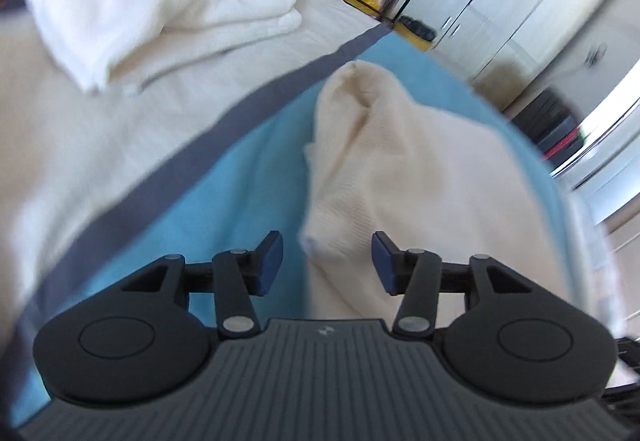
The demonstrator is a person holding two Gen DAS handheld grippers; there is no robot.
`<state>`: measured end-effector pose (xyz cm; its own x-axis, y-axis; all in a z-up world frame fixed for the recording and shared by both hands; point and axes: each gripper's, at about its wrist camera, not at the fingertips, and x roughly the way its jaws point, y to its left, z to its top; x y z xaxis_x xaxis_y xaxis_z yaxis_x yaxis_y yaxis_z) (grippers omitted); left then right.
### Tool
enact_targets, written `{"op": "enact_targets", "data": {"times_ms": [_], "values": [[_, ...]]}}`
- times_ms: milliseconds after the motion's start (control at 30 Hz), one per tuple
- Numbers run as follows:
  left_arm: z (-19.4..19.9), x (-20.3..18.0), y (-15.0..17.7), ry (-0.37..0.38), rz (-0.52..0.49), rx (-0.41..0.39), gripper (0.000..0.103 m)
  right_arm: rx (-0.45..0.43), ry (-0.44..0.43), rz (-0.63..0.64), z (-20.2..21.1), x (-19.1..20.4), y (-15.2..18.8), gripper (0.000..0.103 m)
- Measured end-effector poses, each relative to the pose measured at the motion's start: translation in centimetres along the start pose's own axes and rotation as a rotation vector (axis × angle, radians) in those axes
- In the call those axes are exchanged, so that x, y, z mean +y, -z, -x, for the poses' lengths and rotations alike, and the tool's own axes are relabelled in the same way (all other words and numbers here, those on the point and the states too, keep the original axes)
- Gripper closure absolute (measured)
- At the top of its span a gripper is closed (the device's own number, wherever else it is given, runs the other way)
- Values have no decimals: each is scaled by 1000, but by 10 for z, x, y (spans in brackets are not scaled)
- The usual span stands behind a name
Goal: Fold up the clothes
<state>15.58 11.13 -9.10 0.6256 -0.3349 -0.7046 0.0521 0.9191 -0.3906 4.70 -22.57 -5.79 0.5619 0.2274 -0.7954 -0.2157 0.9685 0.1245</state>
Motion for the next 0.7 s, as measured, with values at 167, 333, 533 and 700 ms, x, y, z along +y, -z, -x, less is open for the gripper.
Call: {"op": "enact_targets", "data": {"times_ms": [167,333,533,700], "values": [[13,-9,8,26,-40,-58,98,-19,-191,-284,-14,-33,16,21],[57,-6,11,106,8,-115,98,-62,-247,-285,-18,-24,22,59],[15,27,32,55,171,138,97,-65,-247,-311,-12,-32,22,75],[18,28,29,79,171,148,94,-2,-195,-270,-15,-28,25,69]]}}
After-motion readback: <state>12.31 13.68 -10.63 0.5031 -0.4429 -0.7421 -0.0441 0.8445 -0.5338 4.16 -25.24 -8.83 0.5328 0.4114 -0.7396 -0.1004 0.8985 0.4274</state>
